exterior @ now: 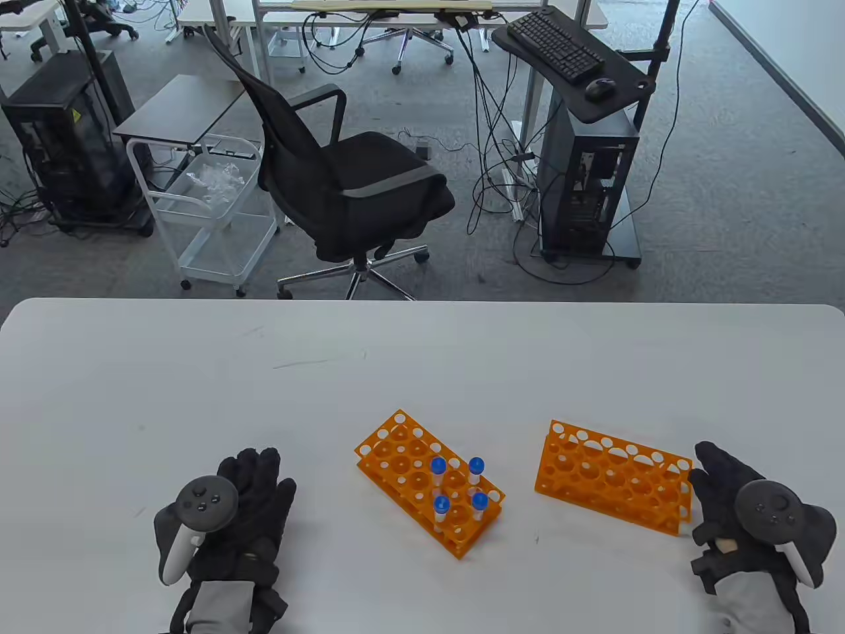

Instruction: Transfer 4 test tubes between racks (Right hand only)

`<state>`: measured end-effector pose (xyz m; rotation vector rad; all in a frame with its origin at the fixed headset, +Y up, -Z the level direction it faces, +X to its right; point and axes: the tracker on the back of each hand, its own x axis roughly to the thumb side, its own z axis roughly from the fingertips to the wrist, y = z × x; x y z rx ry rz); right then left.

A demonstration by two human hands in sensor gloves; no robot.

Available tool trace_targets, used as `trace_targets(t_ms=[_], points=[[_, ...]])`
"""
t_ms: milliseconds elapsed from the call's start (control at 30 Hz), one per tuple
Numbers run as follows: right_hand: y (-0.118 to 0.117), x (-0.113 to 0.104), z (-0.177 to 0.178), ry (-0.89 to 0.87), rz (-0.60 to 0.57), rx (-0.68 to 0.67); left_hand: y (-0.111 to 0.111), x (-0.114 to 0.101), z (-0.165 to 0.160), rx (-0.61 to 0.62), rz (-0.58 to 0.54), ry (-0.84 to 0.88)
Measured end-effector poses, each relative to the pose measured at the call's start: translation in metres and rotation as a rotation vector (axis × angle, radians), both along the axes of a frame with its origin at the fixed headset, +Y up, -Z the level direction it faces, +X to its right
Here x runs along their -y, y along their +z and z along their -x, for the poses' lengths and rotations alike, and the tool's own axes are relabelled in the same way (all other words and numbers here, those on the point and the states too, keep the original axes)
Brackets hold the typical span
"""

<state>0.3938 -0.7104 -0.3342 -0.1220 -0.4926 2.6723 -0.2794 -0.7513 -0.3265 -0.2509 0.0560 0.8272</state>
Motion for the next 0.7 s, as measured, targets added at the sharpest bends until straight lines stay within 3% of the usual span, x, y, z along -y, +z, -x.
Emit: trace_targets(t_ms=[433,700], points=[[-0.001,-0.001,0.013,0.012,-0.002,-0.038,-0.001,0.002,0.000,0.002,0.002,0.001],[-0.001,-0.014,0.034,-0.014,-0.040,-0.102,0.001,0.001,0.000,0.000,0.000,0.001]])
